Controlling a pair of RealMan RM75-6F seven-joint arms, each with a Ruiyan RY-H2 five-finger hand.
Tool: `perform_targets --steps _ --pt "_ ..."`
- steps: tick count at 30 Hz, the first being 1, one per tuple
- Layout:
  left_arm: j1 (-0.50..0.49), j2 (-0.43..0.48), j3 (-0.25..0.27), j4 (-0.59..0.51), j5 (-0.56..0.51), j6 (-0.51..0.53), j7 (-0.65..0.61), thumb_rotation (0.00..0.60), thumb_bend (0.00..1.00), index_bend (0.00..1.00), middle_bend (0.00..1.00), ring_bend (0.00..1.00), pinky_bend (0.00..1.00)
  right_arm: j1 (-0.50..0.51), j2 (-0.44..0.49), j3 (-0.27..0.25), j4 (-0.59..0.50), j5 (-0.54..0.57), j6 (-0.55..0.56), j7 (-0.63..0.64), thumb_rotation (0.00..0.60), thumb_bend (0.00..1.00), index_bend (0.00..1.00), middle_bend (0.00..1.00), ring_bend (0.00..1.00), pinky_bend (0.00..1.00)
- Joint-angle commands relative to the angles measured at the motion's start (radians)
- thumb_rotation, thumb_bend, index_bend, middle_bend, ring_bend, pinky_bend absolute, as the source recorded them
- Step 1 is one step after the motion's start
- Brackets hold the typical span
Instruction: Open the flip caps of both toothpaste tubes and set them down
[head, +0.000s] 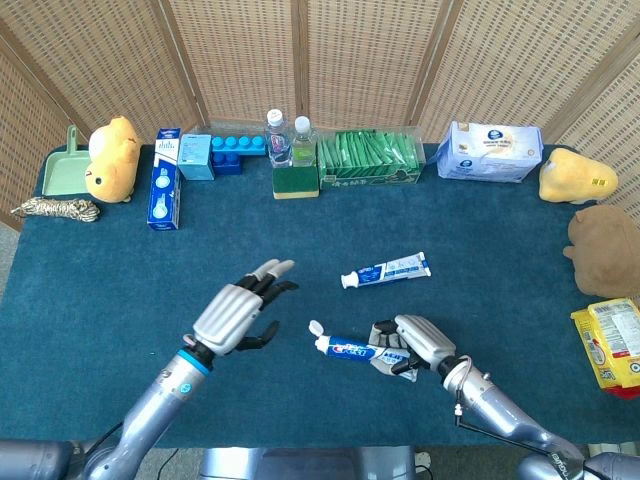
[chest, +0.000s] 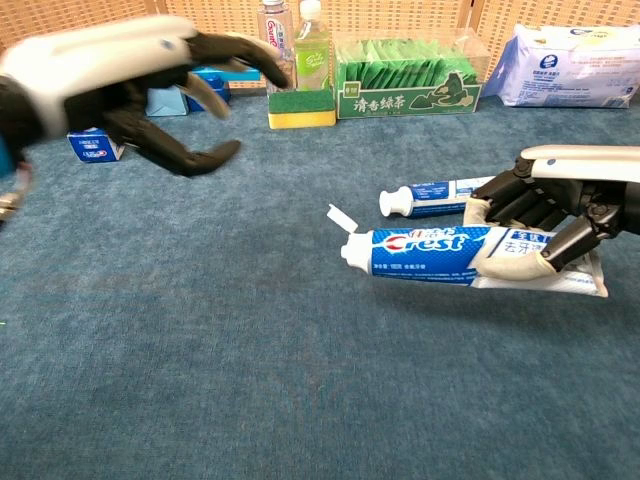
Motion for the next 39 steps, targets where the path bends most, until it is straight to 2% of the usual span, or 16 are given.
perform_targets --steps 1,4,6,9,12,17,23,30,33,39 --pt "0.051 0.056 0.033 -0.028 0.038 0.049 -0.018 0.589 0.43 0.16 0.05 0.0 0.2 -0.006 -0.008 -0.002 0.013 -0.006 0.003 0.012 0.6 0.48 0.83 0.7 0.59 0.65" --pt "0.104 0.109 0.072 -0.044 0.074 0.095 -0.042 0.579 0.43 0.16 0.05 0.0 0.19 -0.006 -0.019 -0.007 0.034 -0.01 -0.009 0.016 0.6 0.47 0.79 0.64 0.54 0.57" --pt "0.148 0.147 0.101 -0.052 0.095 0.134 -0.062 0.576 0.43 0.16 0.05 0.0 0.19 -0.008 -0.032 -0.013 0.044 -0.014 -0.014 0.016 0.6 0.46 0.71 0.58 0.48 0.47" --pt "0.194 0.185 0.129 -0.056 0.113 0.173 -0.087 0.574 0.42 0.16 0.05 0.0 0.18 -0.011 -0.05 -0.019 0.059 -0.024 -0.01 0.007 0.6 0.44 0.54 0.44 0.32 0.29" --pt "0.249 0.226 0.158 -0.057 0.131 0.22 -0.119 0.566 0.42 0.16 0.05 0.0 0.17 -0.014 -0.073 -0.023 0.079 -0.028 -0.008 -0.001 0.6 0.4 0.4 0.37 0.23 0.22" --pt "0.318 0.27 0.184 -0.053 0.153 0.27 -0.161 0.559 0.42 0.15 0.04 0.0 0.16 -0.017 -0.096 -0.018 0.104 -0.031 -0.005 0.015 0.6 0.37 0.29 0.3 0.18 0.2" --pt "0.373 0.292 0.189 -0.047 0.159 0.309 -0.192 0.559 0.42 0.15 0.04 0.0 0.16 -0.029 -0.093 -0.008 0.112 -0.043 0.025 0.019 0.6 0.36 0.25 0.27 0.14 0.2" --pt "0.425 0.303 0.201 -0.034 0.172 0.33 -0.189 0.559 0.42 0.15 0.05 0.0 0.15 -0.076 -0.043 0.004 0.089 -0.052 0.127 -0.032 0.6 0.33 0.24 0.26 0.13 0.2" --pt "0.445 0.304 0.202 -0.031 0.171 0.334 -0.192 0.561 0.42 0.16 0.05 0.0 0.15 -0.082 -0.04 0.03 0.109 -0.038 0.169 -0.085 0.6 0.31 0.25 0.26 0.13 0.2" --pt "0.466 0.306 0.198 -0.029 0.175 0.331 -0.195 0.562 0.42 0.16 0.04 0.0 0.15 -0.035 -0.039 0.08 0.154 0.018 0.128 -0.151 0.6 0.3 0.26 0.22 0.1 0.2"
